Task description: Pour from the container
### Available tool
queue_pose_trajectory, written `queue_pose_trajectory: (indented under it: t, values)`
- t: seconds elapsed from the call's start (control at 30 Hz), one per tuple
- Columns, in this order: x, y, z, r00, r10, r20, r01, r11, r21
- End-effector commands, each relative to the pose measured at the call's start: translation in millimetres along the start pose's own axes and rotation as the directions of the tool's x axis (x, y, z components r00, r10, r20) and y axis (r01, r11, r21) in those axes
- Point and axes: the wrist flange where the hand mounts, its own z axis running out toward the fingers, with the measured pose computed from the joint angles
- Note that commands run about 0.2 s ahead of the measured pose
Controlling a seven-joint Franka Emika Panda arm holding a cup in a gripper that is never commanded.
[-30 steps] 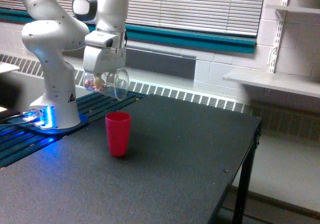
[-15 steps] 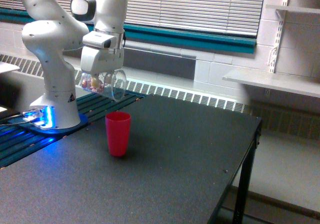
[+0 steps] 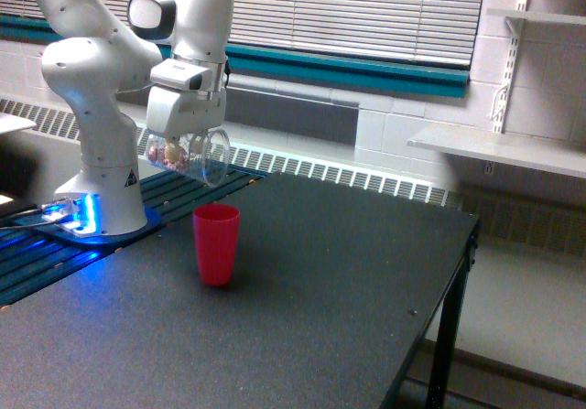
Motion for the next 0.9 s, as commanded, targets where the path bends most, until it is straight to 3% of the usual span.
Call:
queue_pose_trajectory:
  t: [0.03, 0.9]
  values:
    - [-11, -1, 14.4, 0.999, 0.009, 0.036, -0.008, 1.0, -0.023]
    - [-18, -6, 25.6, 0.998, -0.004, 0.067, 0.008, 0.998, -0.058]
